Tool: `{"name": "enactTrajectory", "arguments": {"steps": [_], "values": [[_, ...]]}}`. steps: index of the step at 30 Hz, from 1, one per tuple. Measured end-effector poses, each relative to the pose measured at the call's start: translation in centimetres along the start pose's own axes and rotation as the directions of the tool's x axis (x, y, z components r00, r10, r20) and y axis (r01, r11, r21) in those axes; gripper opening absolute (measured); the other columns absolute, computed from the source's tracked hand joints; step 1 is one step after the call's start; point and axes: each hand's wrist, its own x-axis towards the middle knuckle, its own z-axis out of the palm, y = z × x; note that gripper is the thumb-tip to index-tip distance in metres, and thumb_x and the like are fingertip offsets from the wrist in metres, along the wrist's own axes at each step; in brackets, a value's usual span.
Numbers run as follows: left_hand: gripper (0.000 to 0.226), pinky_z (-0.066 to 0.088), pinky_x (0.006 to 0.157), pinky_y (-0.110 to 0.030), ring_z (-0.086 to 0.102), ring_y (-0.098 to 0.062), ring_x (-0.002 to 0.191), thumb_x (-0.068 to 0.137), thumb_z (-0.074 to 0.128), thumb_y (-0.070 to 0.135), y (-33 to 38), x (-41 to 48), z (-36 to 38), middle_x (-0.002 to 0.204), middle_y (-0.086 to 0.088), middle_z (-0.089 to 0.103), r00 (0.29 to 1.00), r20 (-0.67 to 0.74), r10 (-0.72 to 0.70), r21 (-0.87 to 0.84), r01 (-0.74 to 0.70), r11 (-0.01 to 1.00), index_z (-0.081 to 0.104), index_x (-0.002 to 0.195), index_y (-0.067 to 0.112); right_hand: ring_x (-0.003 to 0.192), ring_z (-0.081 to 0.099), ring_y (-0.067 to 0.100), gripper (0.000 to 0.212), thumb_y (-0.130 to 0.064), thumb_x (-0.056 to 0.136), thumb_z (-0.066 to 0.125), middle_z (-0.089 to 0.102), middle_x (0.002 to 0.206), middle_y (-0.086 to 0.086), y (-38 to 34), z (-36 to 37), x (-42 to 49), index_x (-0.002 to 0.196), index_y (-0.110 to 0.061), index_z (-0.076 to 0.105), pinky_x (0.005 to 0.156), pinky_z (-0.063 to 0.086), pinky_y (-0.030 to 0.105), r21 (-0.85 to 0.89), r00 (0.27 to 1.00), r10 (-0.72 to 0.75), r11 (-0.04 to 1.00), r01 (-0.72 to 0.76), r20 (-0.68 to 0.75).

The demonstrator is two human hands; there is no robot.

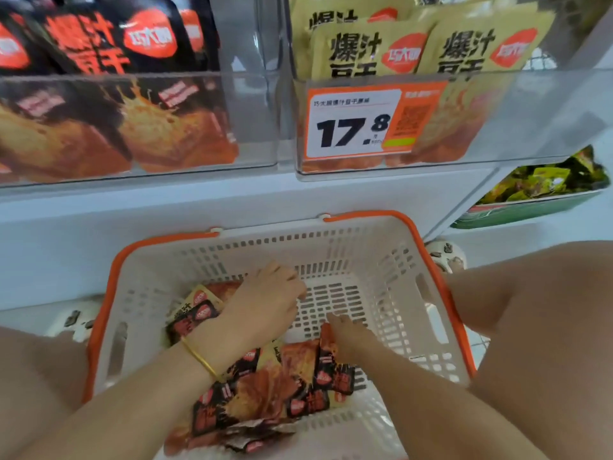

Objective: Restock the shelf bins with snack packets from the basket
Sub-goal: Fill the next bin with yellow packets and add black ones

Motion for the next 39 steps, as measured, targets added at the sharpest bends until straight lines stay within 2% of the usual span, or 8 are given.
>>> {"name": "enactTrajectory", "arguments": {"steps": [6, 10, 15, 22, 25, 29, 34, 39], "values": [[0.025, 0.034, 0.098, -0.033, 0.037, -0.017, 0.117, 0.095, 0.042, 0.019, -0.5, -0.3, 0.6, 0.121, 0.006, 0.049, 0.995, 0.092, -0.043, 0.009, 0.043, 0.999, 0.058, 0.115, 0.023, 0.125, 0.042, 0.033, 0.052, -0.01, 0.087, 0.059, 0.045, 0.132, 0.012, -0.6, 1.4, 0.3, 0.134, -0.01, 0.036, 0.094, 0.044, 0.041, -0.146, 0.998, 0.064, 0.987, -0.061, 0.02], [0.027, 0.035, 0.097, -0.032, 0.036, -0.017, 0.118, 0.096, 0.042, 0.022, -0.3, -0.1, 0.5, 0.124, 0.007, 0.049, 0.984, 0.154, -0.085, 0.0, 0.086, 0.996, 0.056, 0.119, 0.024, 0.089, 0.057, 0.025, 0.022, -0.02, 0.091, 0.055, 0.05, 0.074, 0.005, -1.3, -0.3, 0.1, 0.072, -0.012, 0.049, 0.063, 0.043, 0.028, -0.115, 0.983, -0.027, 0.992, 0.048, 0.18], [0.04, 0.033, 0.103, -0.031, 0.038, -0.019, 0.127, 0.096, 0.048, 0.027, 0.1, 0.3, -0.7, 0.138, 0.0, 0.045, 0.949, 0.27, -0.16, -0.073, 0.186, 0.98, 0.044, 0.135, 0.021, 0.108, 0.059, 0.03, 0.036, -0.013, 0.088, 0.065, 0.056, 0.116, 0.011, -2.2, -10.8, -4.0, 0.121, -0.005, 0.056, 0.079, 0.055, 0.037, 0.212, 0.978, -0.12, 0.974, 0.082, 0.172], [0.012, 0.041, 0.071, -0.027, 0.06, -0.023, 0.088, 0.084, 0.068, 0.014, 2.8, 1.3, -8.2, 0.099, -0.009, 0.064, 0.961, 0.159, -0.228, -0.494, 0.278, 0.824, 0.062, 0.094, 0.013, 0.081, 0.061, 0.02, 0.026, -0.004, 0.08, 0.071, 0.056, 0.09, 0.001, 0.1, -22.0, -14.4, 0.101, -0.009, 0.056, 0.073, 0.056, 0.034, 0.515, 0.967, -0.209, 0.819, 0.254, -0.146], [0.007, 0.044, 0.073, -0.029, 0.058, -0.024, 0.085, 0.083, 0.068, 0.011, 5.5, 1.8, -12.9, 0.087, -0.003, 0.061, 0.989, 0.072, -0.13, -0.45, 0.148, 0.881, 0.064, 0.087, 0.014, 0.085, 0.051, 0.009, 0.037, -0.014, 0.073, 0.079, 0.052, 0.091, -0.004, 0.3, -23.8, -18.0, 0.105, -0.011, 0.061, 0.078, 0.043, 0.025, 0.149, 0.864, -0.318, 0.904, 0.4, -0.391], [0.01, 0.035, 0.064, -0.023, 0.047, -0.011, 0.077, 0.085, 0.066, 0.022, 11.0, 3.0, -20.4, 0.082, 0.01, 0.053, 0.99, -0.133, 0.04, -0.17, -0.062, 0.983, 0.064, 0.095, 0.023, 0.066, 0.053, -0.011, 0.021, -0.012, 0.075, 0.078, 0.058, 0.076, -0.011, 1.2, -26.0, -23.2, 0.082, -0.022, 0.06, 0.063, 0.04, 0.009, 0.227, 0.779, -0.448, 0.783, 0.579, -0.438], [0.014, 0.043, 0.075, -0.019, 0.056, -0.002, 0.08, 0.089, 0.059, 0.025, 15.2, 6.3, -27.5, 0.087, 0.013, 0.058, 0.8, -0.595, -0.069, -0.371, -0.198, 0.907, 0.059, 0.103, 0.025, 0.06, 0.063, 0.016, 0.015, -0.003, 0.076, 0.071, 0.065, 0.069, 0.002, 5.2, -31.3, -28.2, 0.085, -0.013, 0.064, 0.057, 0.054, 0.032, 0.57, 0.632, -0.166, 0.307, 0.762, -0.757], [0.036, 0.034, 0.091, -0.024, 0.048, -0.022, 0.121, 0.099, 0.042, 0.028, 13.9, 12.2, -29.1, 0.135, -0.007, 0.052, 0.867, -0.494, -0.065, -0.084, 0.027, 0.996, 0.053, 0.129, 0.012, 0.071, 0.06, 0.022, 0.024, -0.009, 0.075, 0.072, 0.059, 0.076, 0.005, 7.4, -39.5, -24.3, 0.097, -0.005, 0.064, 0.063, 0.051, 0.036, 0.418, 0.318, 0.272, 0.622, 0.662, -0.908]]}}
